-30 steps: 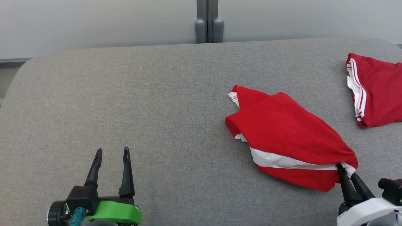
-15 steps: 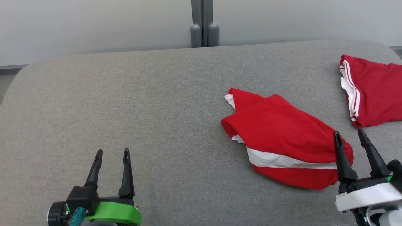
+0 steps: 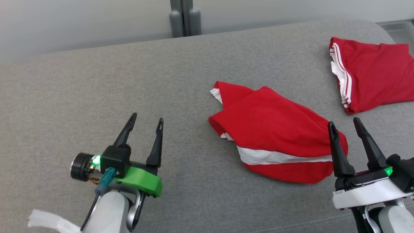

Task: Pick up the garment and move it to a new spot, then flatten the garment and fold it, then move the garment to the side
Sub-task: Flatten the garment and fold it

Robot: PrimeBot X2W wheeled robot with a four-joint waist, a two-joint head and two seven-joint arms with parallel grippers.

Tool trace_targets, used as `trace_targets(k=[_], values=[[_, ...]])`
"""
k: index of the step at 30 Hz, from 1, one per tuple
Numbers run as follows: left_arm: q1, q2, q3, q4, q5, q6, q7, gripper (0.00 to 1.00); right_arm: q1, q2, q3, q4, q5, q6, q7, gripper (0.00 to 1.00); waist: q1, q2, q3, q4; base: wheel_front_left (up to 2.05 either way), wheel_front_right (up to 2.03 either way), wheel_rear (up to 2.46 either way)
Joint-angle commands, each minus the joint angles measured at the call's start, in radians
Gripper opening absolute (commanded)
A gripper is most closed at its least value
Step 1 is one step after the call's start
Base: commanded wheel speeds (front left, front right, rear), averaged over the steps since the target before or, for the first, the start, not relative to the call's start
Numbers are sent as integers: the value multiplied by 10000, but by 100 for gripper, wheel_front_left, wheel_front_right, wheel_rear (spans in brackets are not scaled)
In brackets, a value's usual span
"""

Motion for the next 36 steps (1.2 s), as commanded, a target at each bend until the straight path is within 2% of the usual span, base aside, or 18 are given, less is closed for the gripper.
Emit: trace_targets(k=[1,7,15,23,27,28,29,30,36], values=[[-420,70,-186,249,154,-82,2,100,-174,-21,2,7,-47,-13,-25,100,0,0,482,-516,0,0,0],[-1779,117,-1194,1667,298,-262,0,100,-493,-17,47,72,39,-13,-26,100,0,0,1018,-1177,0,0,0],[-3280,56,-2646,3679,-67,-295,-1,100,-781,34,-3,244,160,-13,-26,100,0,0,1547,-1825,0,0,0],[-4140,1,-4635,5396,-958,-296,0,100,-920,75,20,451,170,-13,-26,100,0,0,1663,-2068,0,0,0],[-4443,-40,-5068,6232,-1426,-297,0,98,-926,45,23,575,153,-13,-26,100,0,0,1604,-2084,0,0,0],[-4520,-55,-5079,6355,-1546,-296,2,84,-918,37,9,591,143,-13,-26,100,0,0,1583,-2070,0,0,0],[-4564,-54,-5115,6542,-1677,-296,2,27,-908,26,-5,609,132,-13,-26,100,0,0,1569,-2048,0,0,0],[-4587,-59,-5173,6686,-1768,-296,2,0,-896,21,-12,622,117,-13,-26,100,0,0,1545,-2024,0,0,0],[-4686,-86,-4789,6371,-2206,-188,0,0,-746,19,-56,604,29,-13,-26,100,0,0,1286,-1705,0,0,0]])
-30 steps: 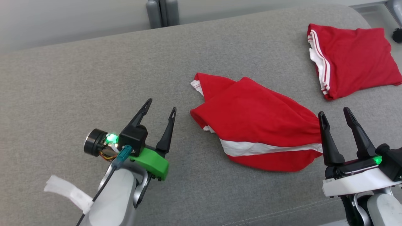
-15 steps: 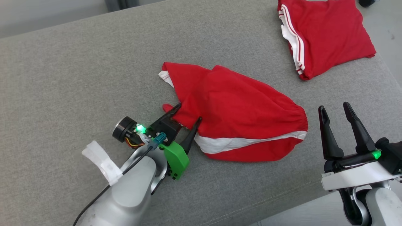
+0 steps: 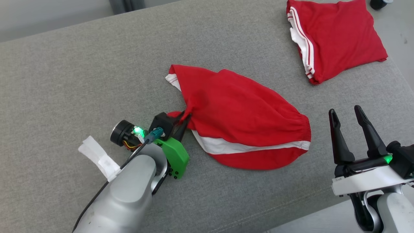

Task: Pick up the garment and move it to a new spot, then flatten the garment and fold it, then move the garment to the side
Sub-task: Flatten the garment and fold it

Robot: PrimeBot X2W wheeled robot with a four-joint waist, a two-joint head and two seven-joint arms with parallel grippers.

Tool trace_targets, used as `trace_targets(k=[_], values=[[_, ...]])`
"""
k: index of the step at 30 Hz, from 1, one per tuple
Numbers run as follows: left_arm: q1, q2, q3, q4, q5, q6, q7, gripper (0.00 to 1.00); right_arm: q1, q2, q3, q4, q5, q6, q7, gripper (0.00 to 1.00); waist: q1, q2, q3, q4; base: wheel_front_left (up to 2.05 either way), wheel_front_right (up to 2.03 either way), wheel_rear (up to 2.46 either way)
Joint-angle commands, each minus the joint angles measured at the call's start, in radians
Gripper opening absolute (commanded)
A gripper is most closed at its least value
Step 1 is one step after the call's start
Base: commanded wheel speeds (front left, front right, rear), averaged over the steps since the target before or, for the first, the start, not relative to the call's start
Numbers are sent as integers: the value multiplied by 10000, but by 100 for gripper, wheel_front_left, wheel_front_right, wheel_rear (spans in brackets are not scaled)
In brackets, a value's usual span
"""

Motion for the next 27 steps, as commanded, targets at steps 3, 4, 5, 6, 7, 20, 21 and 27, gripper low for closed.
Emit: trace_targets(k=[3,4,5,6,7,20,21,27], values=[[336,107,576,-717,-228,305,-1,0,214,-9,-58,36,-117,-13,-26,100,0,-1,-411,384,0,0,0],[488,161,736,-948,-237,381,-1,0,261,-4,-66,41,-126,-13,-26,100,0,-1,-497,462,0,0,0],[668,242,924,-1263,-237,464,-1,0,338,5,-85,53,-131,-13,-26,100,0,-1,-616,575,0,0,0],[834,328,1089,-1508,-237,540,-3,0,390,19,-80,66,-144,-13,-26,100,0,-1,-707,658,0,0,0],[1045,404,1232,-1818,-190,618,-1,0,449,34,-96,84,-164,-13,-26,100,0,-1,-823,770,0,0,0],[4352,1431,2488,-4411,-230,1396,-1,0,1015,208,-102,310,-311,-13,-26,100,0,-1,-1684,1832,0,0,0],[4586,1489,2551,-4542,-258,1468,-1,0,1021,210,-120,326,-306,-13,-26,100,0,-1,-1698,1885,0,0,0],[5852,1681,2844,-5089,-530,1766,-1,0,1145,292,-137,461,-321,-13,-26,100,0,-1,-1775,2128,0,0,0]])
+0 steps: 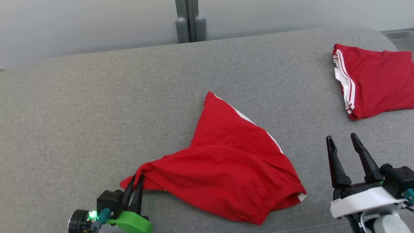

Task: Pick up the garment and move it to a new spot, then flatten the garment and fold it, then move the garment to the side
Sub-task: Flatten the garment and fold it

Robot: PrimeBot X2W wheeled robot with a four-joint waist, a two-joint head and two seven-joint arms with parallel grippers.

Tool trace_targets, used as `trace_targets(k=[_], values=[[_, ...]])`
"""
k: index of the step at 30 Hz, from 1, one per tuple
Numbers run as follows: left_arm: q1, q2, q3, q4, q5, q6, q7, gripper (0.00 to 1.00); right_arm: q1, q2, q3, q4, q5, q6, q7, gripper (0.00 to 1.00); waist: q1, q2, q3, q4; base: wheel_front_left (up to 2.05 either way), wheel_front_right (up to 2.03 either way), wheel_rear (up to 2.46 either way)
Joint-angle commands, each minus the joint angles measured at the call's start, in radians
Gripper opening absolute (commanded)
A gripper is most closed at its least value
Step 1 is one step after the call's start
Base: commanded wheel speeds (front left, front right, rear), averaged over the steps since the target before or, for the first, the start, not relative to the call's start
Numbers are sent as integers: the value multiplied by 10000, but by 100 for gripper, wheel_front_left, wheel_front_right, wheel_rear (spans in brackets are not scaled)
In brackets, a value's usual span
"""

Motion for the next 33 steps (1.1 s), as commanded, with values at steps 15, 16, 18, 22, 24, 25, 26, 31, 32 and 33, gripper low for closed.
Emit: trace_targets(k=[15,16,18,22,24,25,26,31,32,33], values=[[483,-767,1823,-2615,692,161,1,100,31,-182,326,896,105,-13,87,100,0,0,-194,258,0,0,0],[525,-835,2023,-2760,781,142,1,100,1,-184,370,989,128,-13,85,100,0,0,-175,276,0,0,0],[635,-947,2346,-2968,961,101,1,100,-67,-232,476,1221,148,-13,158,100,0,0,-126,326,0,0,0],[843,-1166,2983,-3281,1198,59,1,100,-272,-298,802,1789,217,-13,345,100,0,0,-24,472,0,0,0],[930,-1255,3245,-3400,1324,0,1,100,-388,-360,957,2077,287,-13,354,100,0,0,14,572,0,0,0],[979,-1291,3367,-3423,1376,-33,1,100,-428,-375,1057,2287,314,-13,425,100,0,0,35,635,0,0,0],[1004,-1326,3466,-3442,1424,-70,1,100,-467,-384,1145,2425,331,-13,450,100,0,0,51,683,0,0,0],[1158,-1521,3731,-3495,1640,-260,1,100,-720,-391,1610,3284,502,-13,622,100,0,0,127,946,0,0,0],[1171,-1531,3741,-3491,1668,-270,1,100,-708,-368,1698,3461,542,-15,708,100,0,0,139,986,0,0,0],[1185,-1541,3770,-3486,1660,-292,1,100,-712,-350,1811,3664,579,-13,808,100,0,0,146,1024,0,0,0]])
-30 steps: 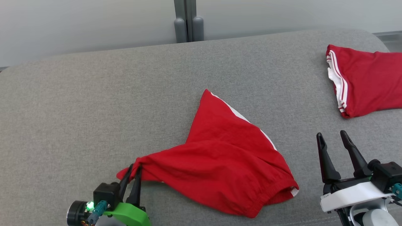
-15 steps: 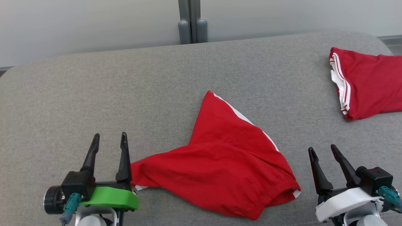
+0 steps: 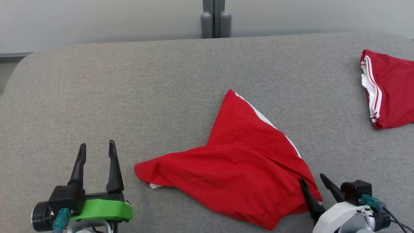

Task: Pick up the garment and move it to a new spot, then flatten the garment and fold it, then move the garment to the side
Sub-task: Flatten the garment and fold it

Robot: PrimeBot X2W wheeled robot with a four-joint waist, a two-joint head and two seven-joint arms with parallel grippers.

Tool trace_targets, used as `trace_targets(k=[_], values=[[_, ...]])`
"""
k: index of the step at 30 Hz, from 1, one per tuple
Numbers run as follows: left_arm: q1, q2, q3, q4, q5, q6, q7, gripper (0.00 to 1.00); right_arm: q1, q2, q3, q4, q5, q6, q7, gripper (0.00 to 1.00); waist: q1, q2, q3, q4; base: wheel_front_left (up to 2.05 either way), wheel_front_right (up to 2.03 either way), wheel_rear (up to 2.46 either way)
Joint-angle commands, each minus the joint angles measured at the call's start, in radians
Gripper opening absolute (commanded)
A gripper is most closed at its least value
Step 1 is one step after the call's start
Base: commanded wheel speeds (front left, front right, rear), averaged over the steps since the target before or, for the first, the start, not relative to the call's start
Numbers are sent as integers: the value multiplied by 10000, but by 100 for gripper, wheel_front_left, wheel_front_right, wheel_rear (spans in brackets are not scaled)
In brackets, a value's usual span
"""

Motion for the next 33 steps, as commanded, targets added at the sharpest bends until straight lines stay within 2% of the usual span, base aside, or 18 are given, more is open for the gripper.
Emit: trace_targets(k=[1,4,5,6,7,8,15,21,24,30,31,32,33], values=[[156,5,60,-8,64,-49,1,100,-36,29,86,199,91,-13,81,100,0,0,52,116,0,0,0],[189,-46,80,-21,88,-64,1,100,-112,42,310,634,262,-13,344,100,0,0,87,196,0,0,0],[204,-52,69,-48,101,-55,1,100,-155,17,389,718,332,-13,426,94,0,0,102,216,0,0,0],[210,-56,48,-71,106,-48,1,100,-195,-9,484,816,417,-13,475,27,0,0,121,242,0,0,0],[208,-59,31,-81,112,-44,1,100,-224,-34,543,869,481,-13,519,17,0,0,137,265,0,0,0],[194,-63,18,-87,108,-29,1,100,-295,-74,596,924,560,-13,534,0,0,0,155,292,0,0,0],[-107,-66,-183,-16,-155,75,1,100,-1542,-745,800,795,587,-15,308,0,0,0,313,540,0,0,0],[-293,-65,-443,-6,-304,169,1,100,-3425,-1620,792,913,469,-15,416,0,0,0,559,929,0,0,0],[-373,-64,-625,-8,-398,238,1,100,-4423,-1985,718,1374,528,-15,507,0,0,0,676,1152,0,0,0],[-519,-66,-927,2,-563,344,1,100,-5830,-2237,761,2962,675,-15,392,0,0,0,900,1500,0,0,0],[-558,-65,-957,14,-578,349,1,100,-5988,-2224,841,3248,662,-15,303,48,0,0,939,1532,0,0,0],[-590,-65,-982,17,-590,368,1,100,-6103,-2215,910,3452,649,-15,227,89,0,0,963,1550,0,0,0],[-613,-65,-1002,23,-609,375,1,100,-6225,-2195,1001,3678,670,-15,107,100,0,0,980,1558,0,0,0]])
